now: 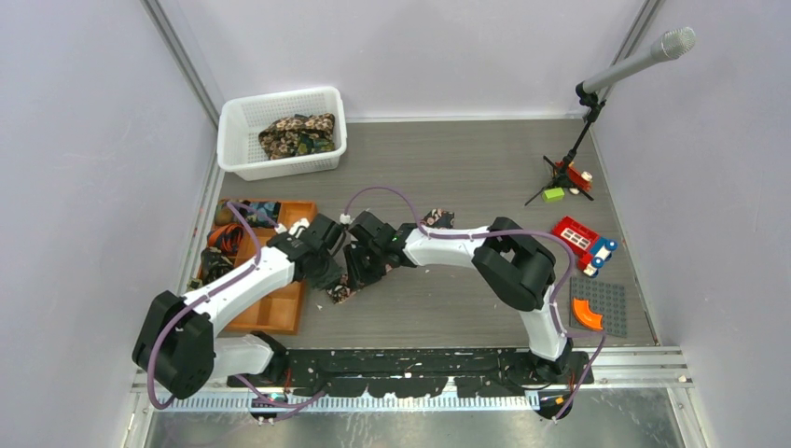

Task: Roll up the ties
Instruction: Roll the tie at the center of the board.

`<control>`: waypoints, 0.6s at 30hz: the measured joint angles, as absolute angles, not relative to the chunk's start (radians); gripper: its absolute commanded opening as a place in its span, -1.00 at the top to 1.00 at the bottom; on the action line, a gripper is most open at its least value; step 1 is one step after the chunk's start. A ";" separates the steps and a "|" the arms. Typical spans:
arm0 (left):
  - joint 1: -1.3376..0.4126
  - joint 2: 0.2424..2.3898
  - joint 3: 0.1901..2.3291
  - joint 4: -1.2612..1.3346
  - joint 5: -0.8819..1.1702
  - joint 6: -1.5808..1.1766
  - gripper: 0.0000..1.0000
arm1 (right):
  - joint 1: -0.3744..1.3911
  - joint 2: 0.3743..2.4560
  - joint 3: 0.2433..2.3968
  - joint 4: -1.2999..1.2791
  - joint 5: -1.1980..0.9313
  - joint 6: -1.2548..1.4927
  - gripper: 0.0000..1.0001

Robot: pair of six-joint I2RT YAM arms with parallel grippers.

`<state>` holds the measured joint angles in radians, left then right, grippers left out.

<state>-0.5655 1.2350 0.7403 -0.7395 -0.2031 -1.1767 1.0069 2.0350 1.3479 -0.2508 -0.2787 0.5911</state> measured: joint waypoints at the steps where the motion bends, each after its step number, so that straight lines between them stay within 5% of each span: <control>1: -0.566 1.235 0.743 -0.741 -0.206 -1.174 1.00 | 1.006 2.035 1.348 -0.250 -0.280 0.591 0.53; 18: -0.567 1.150 0.760 -0.851 -0.259 -1.142 1.00 | 1.037 2.086 1.365 -0.156 -0.347 0.651 0.54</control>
